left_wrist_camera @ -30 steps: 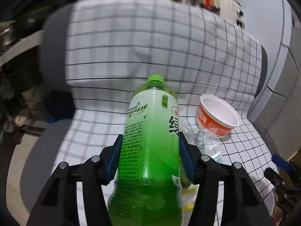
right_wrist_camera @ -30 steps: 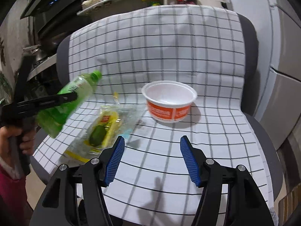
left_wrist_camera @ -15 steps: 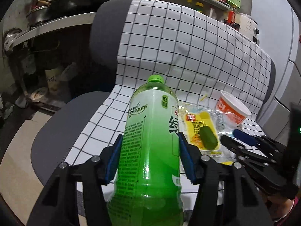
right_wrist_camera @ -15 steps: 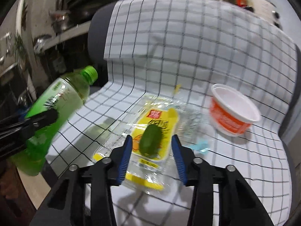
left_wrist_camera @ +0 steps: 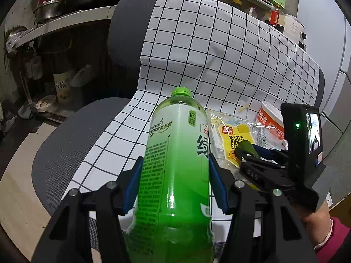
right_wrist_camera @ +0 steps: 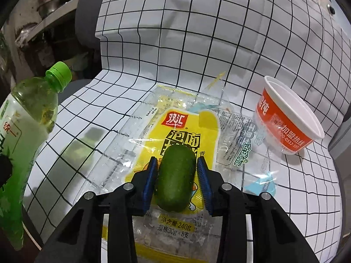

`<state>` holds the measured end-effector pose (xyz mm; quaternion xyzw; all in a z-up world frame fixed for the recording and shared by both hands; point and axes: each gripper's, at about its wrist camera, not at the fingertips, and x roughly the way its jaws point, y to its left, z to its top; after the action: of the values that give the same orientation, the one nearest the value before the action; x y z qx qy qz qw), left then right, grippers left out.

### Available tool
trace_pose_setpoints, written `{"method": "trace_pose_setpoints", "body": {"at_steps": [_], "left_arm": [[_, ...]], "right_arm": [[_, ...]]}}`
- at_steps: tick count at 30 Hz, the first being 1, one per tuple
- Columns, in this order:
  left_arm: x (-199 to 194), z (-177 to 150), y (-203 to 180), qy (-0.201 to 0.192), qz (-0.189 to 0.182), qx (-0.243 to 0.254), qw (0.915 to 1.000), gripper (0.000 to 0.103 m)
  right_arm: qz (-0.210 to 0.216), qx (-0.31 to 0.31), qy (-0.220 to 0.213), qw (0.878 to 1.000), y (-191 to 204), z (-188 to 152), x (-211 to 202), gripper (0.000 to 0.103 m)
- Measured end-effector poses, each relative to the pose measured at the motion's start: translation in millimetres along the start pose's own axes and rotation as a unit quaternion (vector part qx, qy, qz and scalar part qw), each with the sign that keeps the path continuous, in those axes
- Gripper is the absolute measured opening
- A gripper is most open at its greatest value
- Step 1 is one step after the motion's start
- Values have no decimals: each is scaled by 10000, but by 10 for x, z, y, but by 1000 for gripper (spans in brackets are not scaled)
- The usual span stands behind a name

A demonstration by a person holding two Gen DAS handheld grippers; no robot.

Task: Collect trash
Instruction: 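Grasp the green cucumber with the right tool while the left tool holds the bottle, then carry the bottle and cucumber in both tools over the bin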

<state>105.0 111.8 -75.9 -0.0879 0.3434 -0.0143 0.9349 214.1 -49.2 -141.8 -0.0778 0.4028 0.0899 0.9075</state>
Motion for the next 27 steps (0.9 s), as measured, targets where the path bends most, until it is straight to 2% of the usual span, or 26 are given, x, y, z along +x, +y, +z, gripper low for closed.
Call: {"method": "trace_pose_setpoints", "body": {"at_steps": [4, 6, 9, 13, 17, 22, 27], "left_arm": [[-65, 6, -51, -45, -9, 55, 10000, 55], [-146, 15, -97, -129, -18, 101, 9999, 55], [-258, 35, -184, -252, -115, 166, 9995, 55], [-410, 26, -466, -385, -485, 318, 9976, 55], [-476, -94, -927, -417, -992, 658, 9920, 55], [-431, -352, -1534, -245, -1627, 1127, 9799, 55], [-335, -723, -2291, 183, -2258, 1761, 9580, 55]], "right_arm": [[269, 116, -378, 9989, -74, 8, -207, 34], [681, 254, -841, 9938, -176, 12, -512, 34], [1032, 407, -1266, 9857, -359, -24, -939, 34], [1202, 633, -1551, 9785, -657, -214, -1395, 34], [953, 863, -1693, 9771, -1026, -532, -1729, 34], [266, 1249, -1821, 9749, -1599, -1087, -2106, 33], [-464, 1800, -1670, 9683, -2161, -1697, -2335, 33]]}}
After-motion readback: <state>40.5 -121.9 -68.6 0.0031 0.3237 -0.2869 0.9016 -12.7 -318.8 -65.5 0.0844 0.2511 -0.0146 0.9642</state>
